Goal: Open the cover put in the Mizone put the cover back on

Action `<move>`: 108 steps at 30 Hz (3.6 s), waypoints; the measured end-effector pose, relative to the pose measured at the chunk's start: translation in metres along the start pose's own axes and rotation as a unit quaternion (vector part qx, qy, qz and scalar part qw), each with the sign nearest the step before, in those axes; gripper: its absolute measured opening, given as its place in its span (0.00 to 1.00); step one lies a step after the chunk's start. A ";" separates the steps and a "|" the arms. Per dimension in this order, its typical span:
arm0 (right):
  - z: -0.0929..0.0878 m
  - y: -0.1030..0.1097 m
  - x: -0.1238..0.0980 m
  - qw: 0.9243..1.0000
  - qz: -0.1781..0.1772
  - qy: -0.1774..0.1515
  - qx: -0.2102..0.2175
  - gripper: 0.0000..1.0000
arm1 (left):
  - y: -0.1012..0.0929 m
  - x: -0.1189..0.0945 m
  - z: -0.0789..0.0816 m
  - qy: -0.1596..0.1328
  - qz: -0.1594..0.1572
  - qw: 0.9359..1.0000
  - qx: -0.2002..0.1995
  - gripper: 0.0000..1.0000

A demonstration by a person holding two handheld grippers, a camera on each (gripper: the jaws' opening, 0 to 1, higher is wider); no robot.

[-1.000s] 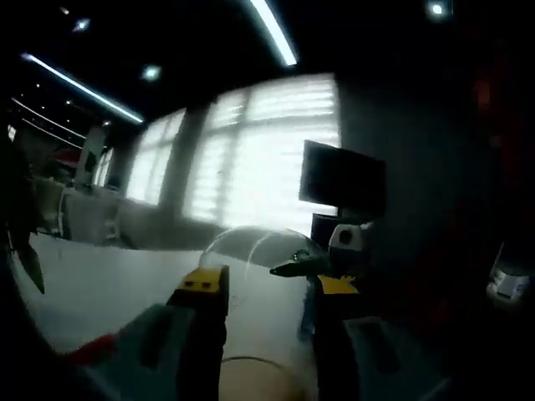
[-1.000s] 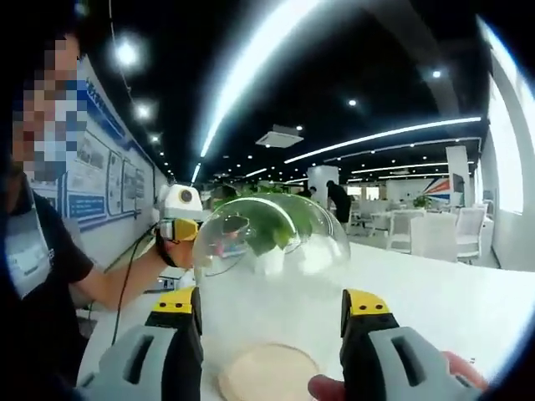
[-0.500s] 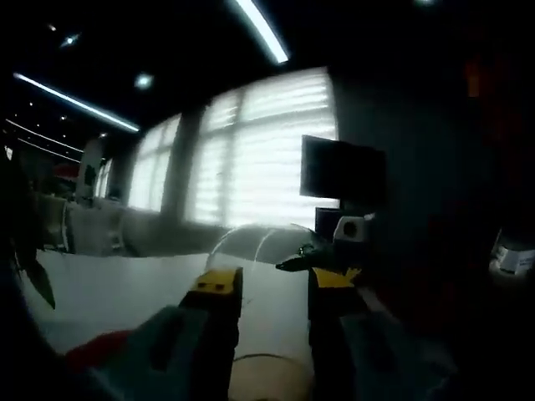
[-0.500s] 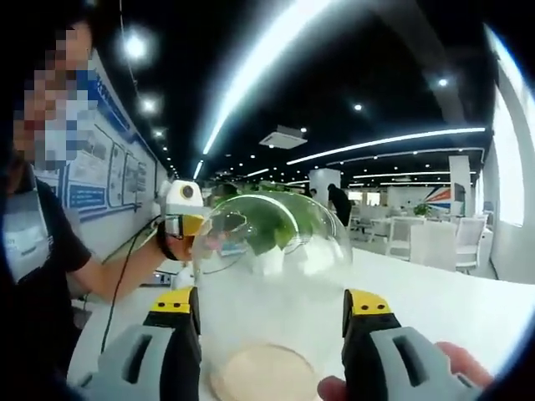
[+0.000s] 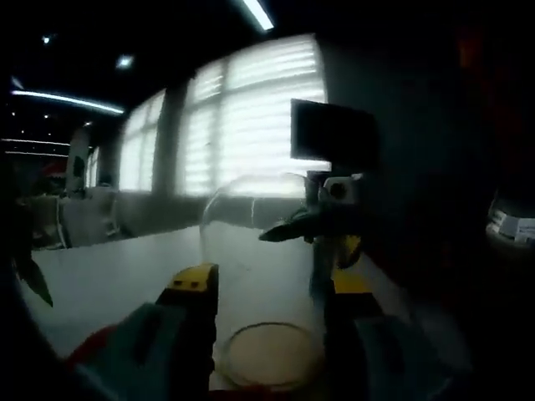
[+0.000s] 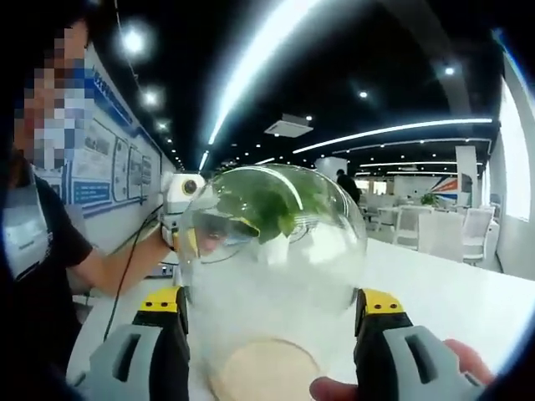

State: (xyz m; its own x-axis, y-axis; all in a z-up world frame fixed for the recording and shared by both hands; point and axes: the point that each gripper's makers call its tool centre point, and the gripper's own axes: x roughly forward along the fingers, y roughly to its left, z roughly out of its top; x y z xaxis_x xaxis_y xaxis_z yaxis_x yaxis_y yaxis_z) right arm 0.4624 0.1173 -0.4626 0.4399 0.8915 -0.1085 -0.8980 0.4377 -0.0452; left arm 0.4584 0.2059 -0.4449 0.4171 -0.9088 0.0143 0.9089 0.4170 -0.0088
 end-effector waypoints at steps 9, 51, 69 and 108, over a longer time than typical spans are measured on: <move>0.001 0.000 0.001 1.000 0.005 0.002 0.006 0.77 | 0.002 0.009 -0.008 -0.005 -0.036 0.999 -0.002 0.56; 0.004 0.019 0.032 0.997 0.058 -0.044 0.012 0.83 | 0.002 0.000 -0.014 0.019 -0.053 0.998 0.012 0.70; -0.001 0.021 0.037 0.996 0.075 -0.036 0.010 0.83 | -0.002 0.007 -0.018 0.033 -0.041 0.999 0.004 0.74; -0.005 0.022 0.039 0.998 0.068 -0.001 0.002 0.84 | -0.003 0.009 -0.015 0.021 -0.022 0.999 0.013 0.74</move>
State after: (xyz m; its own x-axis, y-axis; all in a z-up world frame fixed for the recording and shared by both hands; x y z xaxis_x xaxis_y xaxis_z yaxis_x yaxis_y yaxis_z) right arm 0.4597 0.1612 -0.4728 0.3147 0.9426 -0.1118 -0.9492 0.3136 -0.0272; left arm 0.4595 0.1966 -0.4596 0.3771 -0.9257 -0.0282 0.9262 0.3768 0.0168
